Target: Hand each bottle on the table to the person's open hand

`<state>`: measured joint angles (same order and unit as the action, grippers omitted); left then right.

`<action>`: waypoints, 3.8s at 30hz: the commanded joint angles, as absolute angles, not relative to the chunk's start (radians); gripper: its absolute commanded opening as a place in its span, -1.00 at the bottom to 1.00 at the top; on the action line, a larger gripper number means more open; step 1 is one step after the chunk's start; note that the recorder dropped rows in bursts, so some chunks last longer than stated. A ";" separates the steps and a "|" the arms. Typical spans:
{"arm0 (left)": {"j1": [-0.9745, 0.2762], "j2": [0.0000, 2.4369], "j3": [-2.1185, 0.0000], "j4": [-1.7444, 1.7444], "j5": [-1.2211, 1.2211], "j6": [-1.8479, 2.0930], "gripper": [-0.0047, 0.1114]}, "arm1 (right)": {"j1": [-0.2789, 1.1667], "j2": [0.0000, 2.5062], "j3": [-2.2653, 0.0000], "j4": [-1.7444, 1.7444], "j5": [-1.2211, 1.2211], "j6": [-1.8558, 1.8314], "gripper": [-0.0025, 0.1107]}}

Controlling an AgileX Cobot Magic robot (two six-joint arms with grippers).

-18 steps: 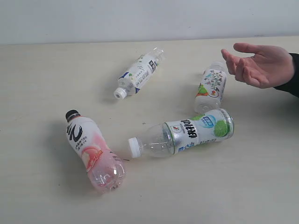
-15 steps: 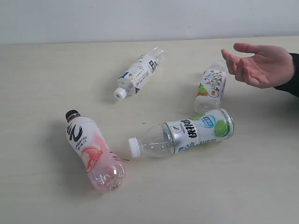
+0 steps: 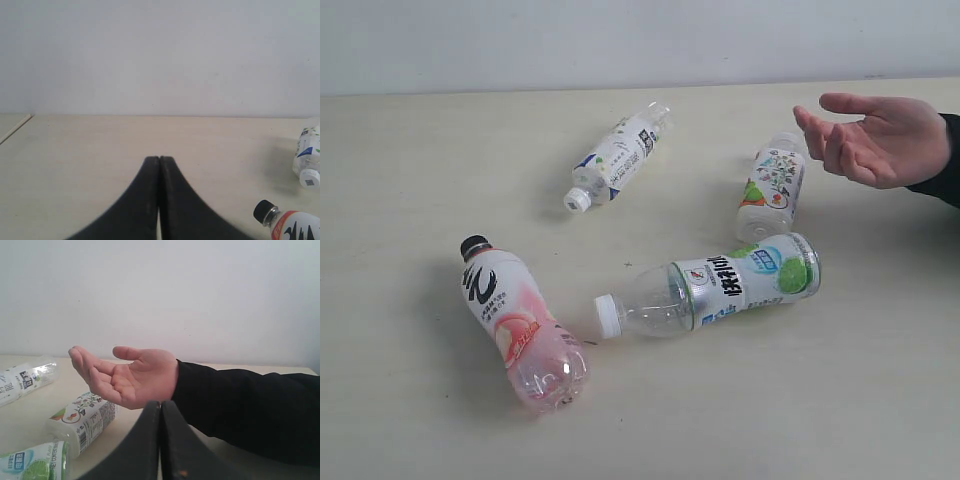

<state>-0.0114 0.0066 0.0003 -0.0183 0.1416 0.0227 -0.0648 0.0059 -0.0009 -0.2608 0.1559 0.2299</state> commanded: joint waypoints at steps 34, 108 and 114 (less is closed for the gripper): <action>-0.011 0.000 0.000 -0.017 0.140 0.021 -0.92 | -0.069 0.000 0.000 0.039 -0.276 0.278 -0.96; -0.011 0.000 0.000 -0.017 0.140 0.021 -0.92 | 0.395 1.560 -1.104 0.166 1.095 -0.712 -0.25; -0.011 0.000 0.000 -0.017 0.140 0.021 -0.92 | 0.441 1.601 -1.104 0.153 1.084 -0.758 0.07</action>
<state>-0.0114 0.0066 0.0003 -0.0183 0.1416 0.0227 0.4225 1.5863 -1.0942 0.1674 1.0985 -0.7152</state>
